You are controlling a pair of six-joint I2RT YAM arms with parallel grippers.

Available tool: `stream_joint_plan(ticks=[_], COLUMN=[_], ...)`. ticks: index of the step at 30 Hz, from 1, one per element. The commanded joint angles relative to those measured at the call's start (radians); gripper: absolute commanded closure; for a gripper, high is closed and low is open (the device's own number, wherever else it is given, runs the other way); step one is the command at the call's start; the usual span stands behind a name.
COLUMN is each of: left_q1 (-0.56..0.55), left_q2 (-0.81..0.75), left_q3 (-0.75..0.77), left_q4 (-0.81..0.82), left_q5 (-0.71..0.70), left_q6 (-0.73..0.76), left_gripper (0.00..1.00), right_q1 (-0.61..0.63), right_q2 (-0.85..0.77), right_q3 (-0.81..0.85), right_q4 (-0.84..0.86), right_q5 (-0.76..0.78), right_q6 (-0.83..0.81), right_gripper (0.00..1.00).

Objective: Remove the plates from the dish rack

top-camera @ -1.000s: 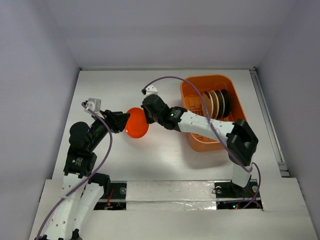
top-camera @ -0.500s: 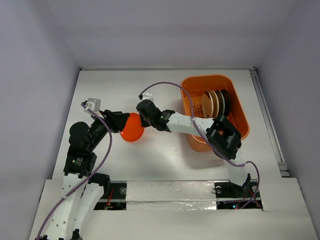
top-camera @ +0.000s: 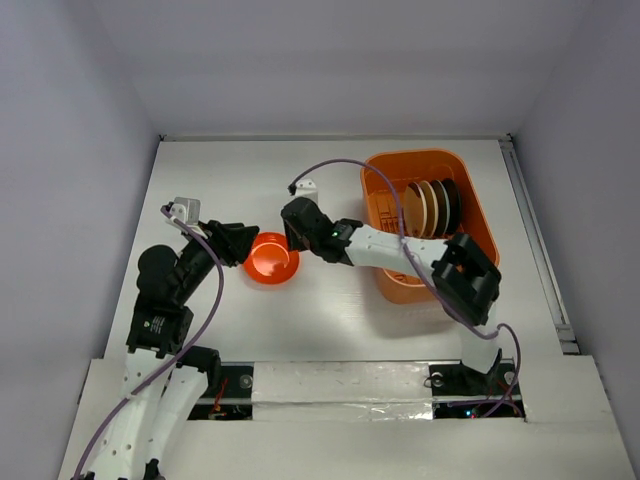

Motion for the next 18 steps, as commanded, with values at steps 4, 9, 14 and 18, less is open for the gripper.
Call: stream_joint_plan(ticks=[4,9,14,18], left_q1=[0.003,0.003,0.003,0.003], left_q2=[-0.011,-0.011,-0.014,-0.008], left_q3=[0.045,0.045,0.045,0.043], left_q4=[0.030,0.030,0.030,0.030], left_q5=[0.011,0.009,0.009,0.014], left_q6=[0.007,0.008,0.008,0.005], left_gripper=[0.59,0.59,0.59,0.59], right_q1=[0.000,-0.106,-0.277,-0.368], right_q2=[-0.262,-0.448,-0.636,-0.677], right_q3=[-0.072,-0.167,-0.322,-0.359], right_q4=[-0.022,-0.086,-0.103,-0.144], right_q5=[0.205,0.373,0.358,0.348], right_q6=[-0.066,-0.106,-0.144,-0.162], right_gripper=[0.58,1.00,1.00,0.98])
